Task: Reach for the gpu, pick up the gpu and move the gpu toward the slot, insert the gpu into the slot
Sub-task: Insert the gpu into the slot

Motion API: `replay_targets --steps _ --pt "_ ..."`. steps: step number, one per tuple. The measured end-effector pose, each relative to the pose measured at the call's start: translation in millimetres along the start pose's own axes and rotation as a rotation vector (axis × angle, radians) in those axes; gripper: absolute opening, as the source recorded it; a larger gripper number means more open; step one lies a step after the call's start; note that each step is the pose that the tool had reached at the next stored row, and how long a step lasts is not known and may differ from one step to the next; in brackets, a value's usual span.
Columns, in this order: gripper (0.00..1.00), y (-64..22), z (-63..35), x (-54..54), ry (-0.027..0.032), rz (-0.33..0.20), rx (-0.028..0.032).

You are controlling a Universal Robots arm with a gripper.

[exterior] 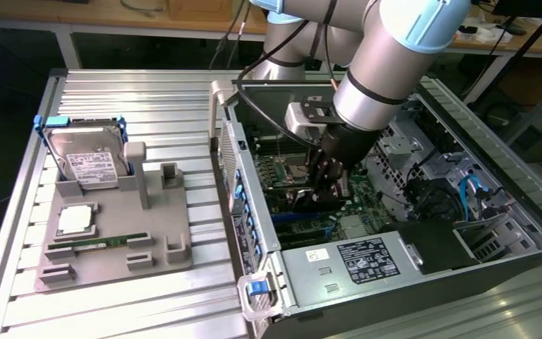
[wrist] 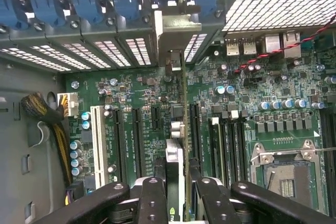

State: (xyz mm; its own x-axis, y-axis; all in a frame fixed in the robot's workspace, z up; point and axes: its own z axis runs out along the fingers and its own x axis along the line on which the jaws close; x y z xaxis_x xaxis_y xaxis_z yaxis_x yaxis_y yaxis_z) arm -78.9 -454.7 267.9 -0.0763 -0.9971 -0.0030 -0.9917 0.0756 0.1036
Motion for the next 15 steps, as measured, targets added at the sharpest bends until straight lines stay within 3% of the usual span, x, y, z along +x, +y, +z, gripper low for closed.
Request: replay_targets --steps 15 --pt "0.27 -7.2 0.3 -0.5 0.0017 -0.002 0.0004"
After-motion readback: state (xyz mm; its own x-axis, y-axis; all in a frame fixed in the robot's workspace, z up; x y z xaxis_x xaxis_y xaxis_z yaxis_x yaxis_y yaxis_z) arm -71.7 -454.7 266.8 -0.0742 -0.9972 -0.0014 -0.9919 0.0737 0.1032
